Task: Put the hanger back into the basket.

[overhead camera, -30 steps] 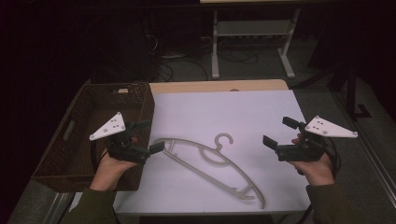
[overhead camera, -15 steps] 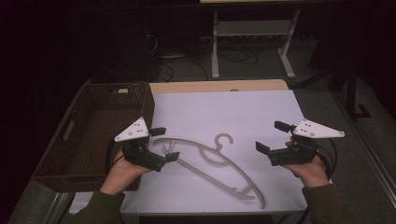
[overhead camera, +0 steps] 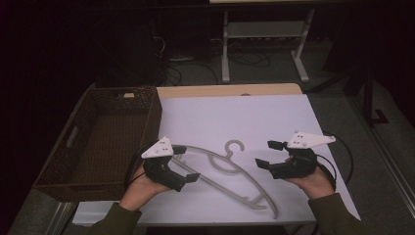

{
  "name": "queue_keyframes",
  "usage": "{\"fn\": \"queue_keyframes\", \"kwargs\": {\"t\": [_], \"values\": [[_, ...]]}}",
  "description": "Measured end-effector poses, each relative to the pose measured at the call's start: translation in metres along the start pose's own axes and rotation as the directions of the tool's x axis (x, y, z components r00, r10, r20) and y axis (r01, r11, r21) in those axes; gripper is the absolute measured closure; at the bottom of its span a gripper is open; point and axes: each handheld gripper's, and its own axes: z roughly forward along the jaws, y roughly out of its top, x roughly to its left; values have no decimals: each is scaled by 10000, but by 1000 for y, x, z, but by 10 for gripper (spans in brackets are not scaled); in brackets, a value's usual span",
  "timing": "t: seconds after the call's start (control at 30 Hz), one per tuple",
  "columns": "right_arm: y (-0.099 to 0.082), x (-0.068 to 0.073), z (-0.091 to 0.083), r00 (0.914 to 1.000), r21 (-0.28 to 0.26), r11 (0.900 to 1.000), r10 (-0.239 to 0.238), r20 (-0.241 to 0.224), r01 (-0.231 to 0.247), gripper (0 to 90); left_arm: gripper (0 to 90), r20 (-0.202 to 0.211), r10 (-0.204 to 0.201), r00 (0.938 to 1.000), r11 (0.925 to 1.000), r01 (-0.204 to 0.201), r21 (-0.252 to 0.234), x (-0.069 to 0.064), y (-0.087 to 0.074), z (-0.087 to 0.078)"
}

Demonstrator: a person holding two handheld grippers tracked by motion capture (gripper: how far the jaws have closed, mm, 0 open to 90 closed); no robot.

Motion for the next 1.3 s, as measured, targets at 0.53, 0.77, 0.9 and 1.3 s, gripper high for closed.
{"fn": "queue_keyframes", "kwargs": {"t": [0.53,0.77,0.9,1.3], "values": [[-19,6,31,9985,1853,9827,69,-537,32,761,15,-1,-256,9997,9996,256,-131,3,-34,10],[-37,12,49,9984,3070,9513,421,-384,-283,890,15,196,-185,9996,9998,183,105,6,-38,16],[-45,15,58,9985,3513,9362,261,-483,-75,891,15,229,-187,9996,9998,186,74,6,-37,17],[-49,23,71,9991,4282,9030,-216,-373,355,892,15,242,-124,9996,9998,120,144,4,-37,17]]}}
